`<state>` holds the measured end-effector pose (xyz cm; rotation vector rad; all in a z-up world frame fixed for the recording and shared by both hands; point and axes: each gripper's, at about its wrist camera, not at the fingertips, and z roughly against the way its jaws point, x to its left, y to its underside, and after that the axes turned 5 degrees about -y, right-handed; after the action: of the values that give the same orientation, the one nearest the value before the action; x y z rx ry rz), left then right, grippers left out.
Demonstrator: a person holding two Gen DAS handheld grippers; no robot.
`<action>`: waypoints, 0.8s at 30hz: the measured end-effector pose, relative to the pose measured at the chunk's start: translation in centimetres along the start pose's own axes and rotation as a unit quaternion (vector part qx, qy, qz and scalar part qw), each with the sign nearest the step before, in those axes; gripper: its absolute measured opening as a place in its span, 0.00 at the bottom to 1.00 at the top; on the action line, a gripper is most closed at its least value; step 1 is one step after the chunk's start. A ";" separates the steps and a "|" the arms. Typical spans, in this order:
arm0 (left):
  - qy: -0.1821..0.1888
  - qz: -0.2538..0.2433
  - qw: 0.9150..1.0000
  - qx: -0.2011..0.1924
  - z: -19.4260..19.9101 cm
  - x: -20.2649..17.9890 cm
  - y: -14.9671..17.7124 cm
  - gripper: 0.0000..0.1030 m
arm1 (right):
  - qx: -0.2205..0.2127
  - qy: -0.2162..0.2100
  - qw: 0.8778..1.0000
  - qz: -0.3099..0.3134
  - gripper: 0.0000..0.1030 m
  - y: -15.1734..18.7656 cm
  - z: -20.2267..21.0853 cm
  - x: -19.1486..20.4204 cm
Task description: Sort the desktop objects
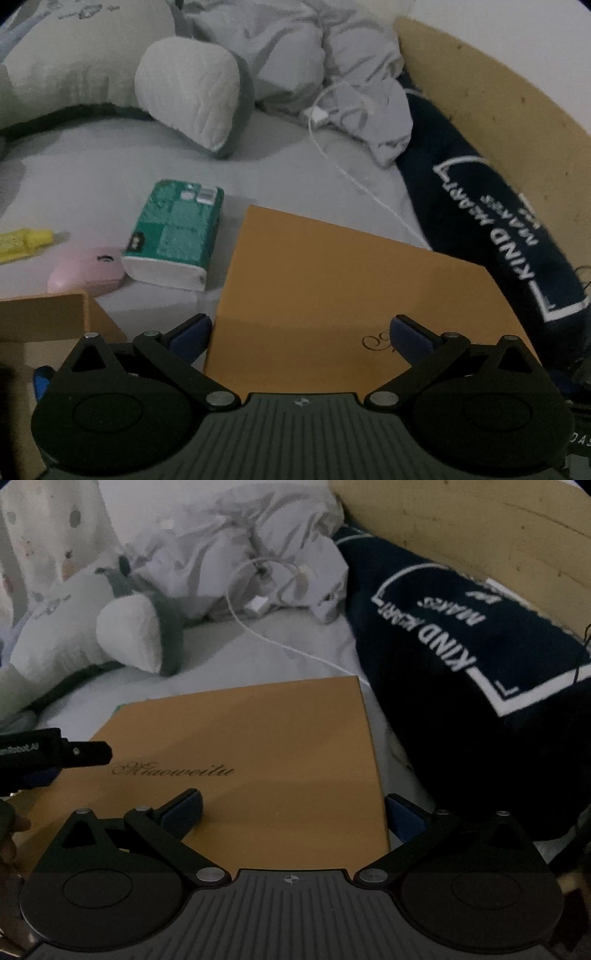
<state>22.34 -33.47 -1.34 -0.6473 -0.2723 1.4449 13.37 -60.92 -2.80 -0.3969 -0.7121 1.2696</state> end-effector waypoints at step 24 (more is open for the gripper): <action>0.002 0.073 0.995 -0.073 12.9 11.9 -0.4 1.00 | -0.033 -0.032 0.994 0.103 1.00 -1.9 8.0 16.2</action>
<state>17.27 -18.76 6.75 -0.8014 -0.3351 1.5735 11.38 -46.84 8.46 -0.4948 -0.7829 1.4606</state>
